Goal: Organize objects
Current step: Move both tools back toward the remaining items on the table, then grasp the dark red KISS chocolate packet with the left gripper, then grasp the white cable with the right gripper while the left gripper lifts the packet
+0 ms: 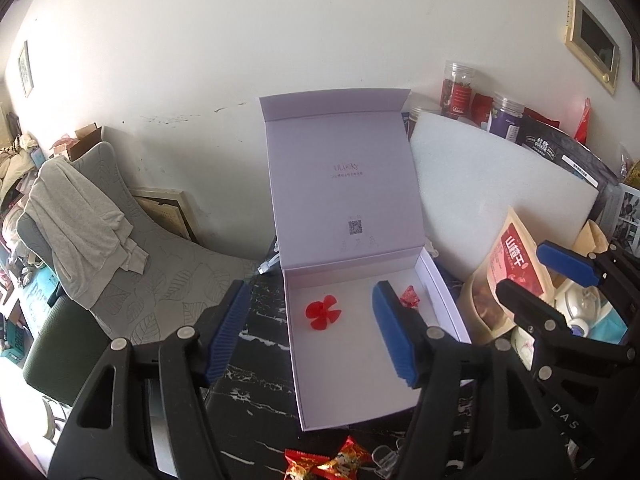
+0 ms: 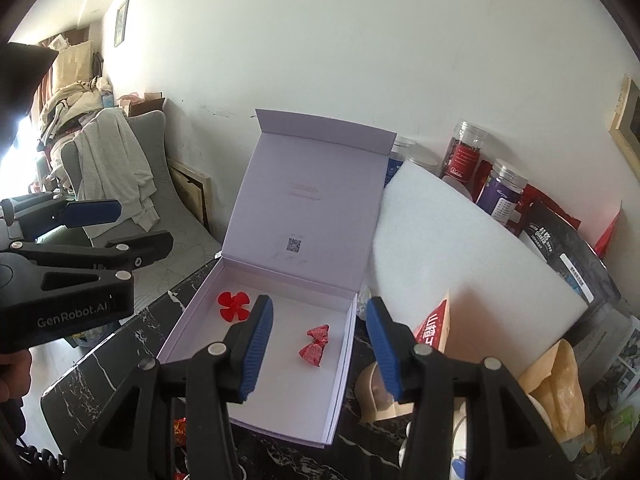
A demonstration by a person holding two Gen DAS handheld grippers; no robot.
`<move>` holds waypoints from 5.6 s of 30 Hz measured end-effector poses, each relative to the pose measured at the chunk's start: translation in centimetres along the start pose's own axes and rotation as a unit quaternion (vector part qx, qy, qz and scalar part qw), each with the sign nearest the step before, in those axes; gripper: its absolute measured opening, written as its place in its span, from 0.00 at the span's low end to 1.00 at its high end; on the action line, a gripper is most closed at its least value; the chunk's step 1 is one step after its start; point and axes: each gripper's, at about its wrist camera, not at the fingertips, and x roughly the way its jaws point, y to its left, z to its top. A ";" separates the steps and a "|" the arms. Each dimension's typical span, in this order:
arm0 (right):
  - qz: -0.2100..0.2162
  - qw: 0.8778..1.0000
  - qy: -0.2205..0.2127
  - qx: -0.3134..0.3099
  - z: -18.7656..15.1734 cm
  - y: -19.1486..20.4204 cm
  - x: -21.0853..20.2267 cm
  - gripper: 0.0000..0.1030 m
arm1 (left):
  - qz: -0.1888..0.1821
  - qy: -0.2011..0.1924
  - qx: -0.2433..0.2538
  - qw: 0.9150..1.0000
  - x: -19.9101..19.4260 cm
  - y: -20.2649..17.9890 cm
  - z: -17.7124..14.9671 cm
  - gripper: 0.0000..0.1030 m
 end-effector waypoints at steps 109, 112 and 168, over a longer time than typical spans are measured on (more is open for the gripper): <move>0.113 0.984 0.112 0.075 -22.2 7.1 5.7 0.68 | -0.005 0.138 -0.104 0.985 3.8 4.7 -26.4 0.46; 0.124 0.982 0.112 0.085 -22.4 6.8 5.4 0.68 | -0.015 0.139 -0.111 0.984 3.5 5.1 -26.5 0.36; 0.150 0.987 0.030 0.052 -20.8 5.6 -1.3 0.67 | -0.018 0.127 -0.097 0.987 -2.8 3.7 -26.3 0.29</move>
